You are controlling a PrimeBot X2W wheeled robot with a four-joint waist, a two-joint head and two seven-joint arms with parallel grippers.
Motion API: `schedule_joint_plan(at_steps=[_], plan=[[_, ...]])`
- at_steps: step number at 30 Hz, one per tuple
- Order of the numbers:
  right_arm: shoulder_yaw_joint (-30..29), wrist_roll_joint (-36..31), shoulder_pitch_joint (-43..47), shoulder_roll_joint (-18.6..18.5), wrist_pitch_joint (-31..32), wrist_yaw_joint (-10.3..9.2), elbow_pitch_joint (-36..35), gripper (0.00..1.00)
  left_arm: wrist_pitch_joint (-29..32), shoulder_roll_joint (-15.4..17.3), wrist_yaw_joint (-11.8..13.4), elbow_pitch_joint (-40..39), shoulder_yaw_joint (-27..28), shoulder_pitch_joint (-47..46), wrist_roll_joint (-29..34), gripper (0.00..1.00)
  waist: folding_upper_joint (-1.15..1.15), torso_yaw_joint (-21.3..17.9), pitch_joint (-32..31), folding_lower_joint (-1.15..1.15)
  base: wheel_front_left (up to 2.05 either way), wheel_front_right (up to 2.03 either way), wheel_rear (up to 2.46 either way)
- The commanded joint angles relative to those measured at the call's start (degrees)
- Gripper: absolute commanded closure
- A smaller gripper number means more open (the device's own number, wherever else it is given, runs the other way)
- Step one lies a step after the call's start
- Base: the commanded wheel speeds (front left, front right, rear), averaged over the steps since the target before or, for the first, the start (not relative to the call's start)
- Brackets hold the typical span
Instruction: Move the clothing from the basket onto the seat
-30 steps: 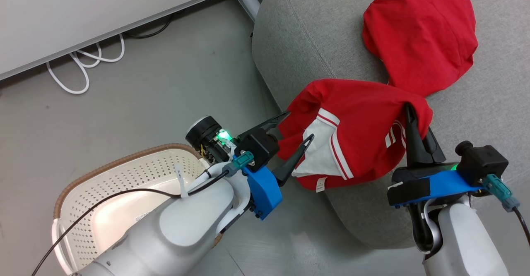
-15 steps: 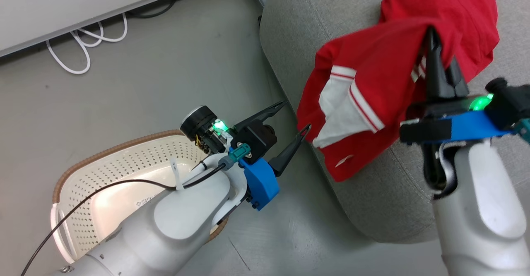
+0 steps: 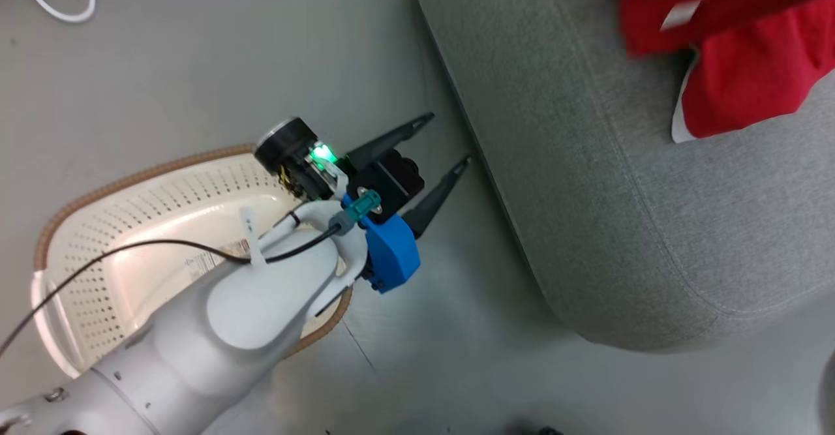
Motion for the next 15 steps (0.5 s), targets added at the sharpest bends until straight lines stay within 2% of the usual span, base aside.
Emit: schedule_joint_plan(at_steps=[1,9,12,15], plan=[[-1.78,0.59,-2.6,-1.85,-0.02,-0.06,-0.45,1.0,0.58,1.02,0.37,-0.88,0.26,-1.04,0.4,0.0,0.0,-0.6,2.94,0.0,0.0,0.0,0.0],[-10.7,2.04,-9.41,-12.52,-0.02,-0.06,3.16,1.0,3.49,4.87,1.51,-5.45,0.33,-3.85,1.68,0.0,0.0,-1.76,8.63,0.0,0.0,0.0,0.0],[-12.22,1.92,-9.67,-14.39,-0.02,-0.06,5.18,1.0,4.33,5.89,1.93,-7.21,0.39,-4.44,2.04,0.0,0.0,-1.98,10.04,0.0,0.0,0.0,0.0],[-12.56,1.53,-8.49,-14.26,-0.02,-0.06,7.23,1.0,4.9,6.65,2.33,-8.5,0.36,-4.85,2.08,0.0,0.0,-2.12,11.04,0.0,0.0,0.0,0.0]])
